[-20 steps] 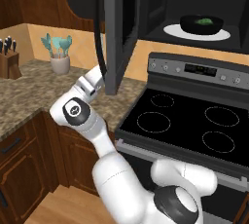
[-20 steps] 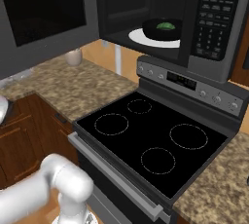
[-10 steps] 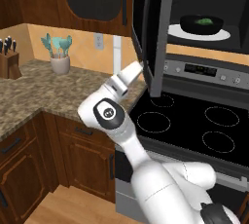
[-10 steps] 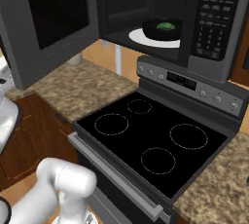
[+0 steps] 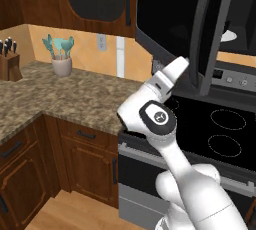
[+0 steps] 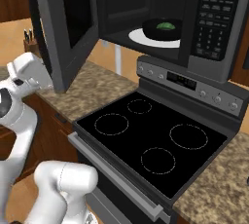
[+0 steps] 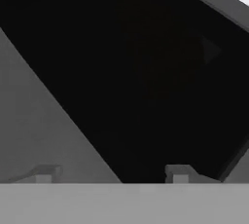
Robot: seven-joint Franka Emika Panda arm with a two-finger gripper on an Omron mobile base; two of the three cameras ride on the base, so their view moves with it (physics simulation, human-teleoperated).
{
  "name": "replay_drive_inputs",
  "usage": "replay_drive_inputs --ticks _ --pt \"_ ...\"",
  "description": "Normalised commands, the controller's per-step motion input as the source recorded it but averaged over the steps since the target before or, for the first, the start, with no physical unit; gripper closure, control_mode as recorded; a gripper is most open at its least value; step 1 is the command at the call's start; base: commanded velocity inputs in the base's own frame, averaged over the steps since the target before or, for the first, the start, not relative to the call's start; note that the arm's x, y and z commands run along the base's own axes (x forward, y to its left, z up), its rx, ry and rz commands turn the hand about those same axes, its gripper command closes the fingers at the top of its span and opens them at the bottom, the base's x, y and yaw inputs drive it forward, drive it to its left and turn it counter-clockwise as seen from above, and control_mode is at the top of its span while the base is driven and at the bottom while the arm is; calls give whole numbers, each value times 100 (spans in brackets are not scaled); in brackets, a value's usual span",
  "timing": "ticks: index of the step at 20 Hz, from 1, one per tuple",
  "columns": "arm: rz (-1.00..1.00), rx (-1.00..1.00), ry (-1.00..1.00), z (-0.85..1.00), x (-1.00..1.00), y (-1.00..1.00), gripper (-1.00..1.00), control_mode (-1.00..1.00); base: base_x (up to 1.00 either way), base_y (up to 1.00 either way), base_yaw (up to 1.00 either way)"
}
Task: Pick the broccoli from the sink and place it in the bowl. Then pick the bowl and place it in the microwave. Then close the microwave door and press the start button.
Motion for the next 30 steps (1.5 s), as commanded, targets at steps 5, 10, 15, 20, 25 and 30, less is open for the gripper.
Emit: replay_drive_inputs --ticks 5,10,15,20,25,30 --pt "0 0 16 24 -30 -82 -100 -100 0 0 0" --pt "0 0 15 26 -14 -75 -100 -100 0 0 0" --pt "0 0 32 4 47 -53 -100 -100 0 0 0" --pt "0 0 18 0 94 -19 -100 -100 0 0 0" --pt "0 0 14 0 64 -23 -100 -100 0 0 0" --pt "0 0 11 0 55 -44 -100 -100 0 0 0"
